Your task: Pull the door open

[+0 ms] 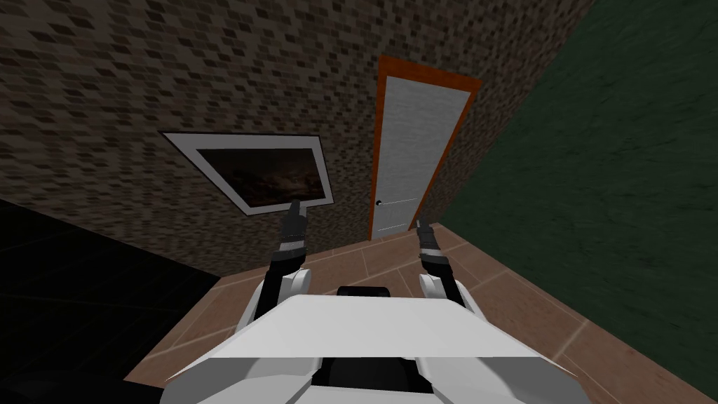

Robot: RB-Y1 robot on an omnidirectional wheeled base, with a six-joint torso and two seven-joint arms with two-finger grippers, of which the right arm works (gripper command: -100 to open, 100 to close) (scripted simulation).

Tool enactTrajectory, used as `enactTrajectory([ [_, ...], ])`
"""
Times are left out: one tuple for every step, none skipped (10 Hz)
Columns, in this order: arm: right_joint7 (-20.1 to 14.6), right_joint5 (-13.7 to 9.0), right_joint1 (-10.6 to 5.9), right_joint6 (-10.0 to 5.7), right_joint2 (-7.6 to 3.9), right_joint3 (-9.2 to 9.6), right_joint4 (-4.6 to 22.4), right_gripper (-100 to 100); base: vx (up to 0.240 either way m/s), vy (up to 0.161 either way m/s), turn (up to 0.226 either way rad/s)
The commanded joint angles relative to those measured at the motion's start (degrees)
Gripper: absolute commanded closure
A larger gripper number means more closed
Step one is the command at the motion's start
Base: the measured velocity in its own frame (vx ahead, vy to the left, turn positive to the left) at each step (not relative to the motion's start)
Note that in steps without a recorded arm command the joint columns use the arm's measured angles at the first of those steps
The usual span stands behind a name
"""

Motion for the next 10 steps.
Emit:
enactTrajectory([
  [2.06, 0.88, -1.05, -0.86, -0.35, -0.31, 2.83, -100, 0.105, -0.017, 0.017],
  [3.3, 1.44, -1.66, -1.38, -0.53, -0.45, 4.53, -100, 0.109, -0.029, 0.015],
  [4.64, 2.05, -2.32, -1.95, -0.7, -0.6, 6.38, -100, 0.108, -0.02, 0.026],
  [6.01, 2.67, -2.99, -2.53, -0.87, -0.75, 8.05, -100, 0.1, -0.016, 0.021],
  [7.37, 3.29, -3.67, -3.1, -1.04, -0.91, 9.74, -100, 0.094, -0.015, 0.02],
  [8.75, 3.92, -4.35, -3.69, -1.21, -1.06, 11.55, -100, 0.094, -0.02, 0.024],
  [10.19, 4.58, -5.06, -4.3, -1.37, -1.23, 13.32, -100, 0.088, -0.024, 0.027],
  [10.19, 4.58, -5.06, -4.3, -1.37, -1.23, 14.02, -100, 0.059, -0.021, 0.008],
  [11.64, 5.24, -5.77, -4.91, -1.53, -1.39, 16.01, -100, 0.057, -0.021, 0.008],
  [13.09, 5.9, -6.49, -5.52, -1.69, -1.55, 18.0, -100, 0.077, -0.02, 0.024],
])
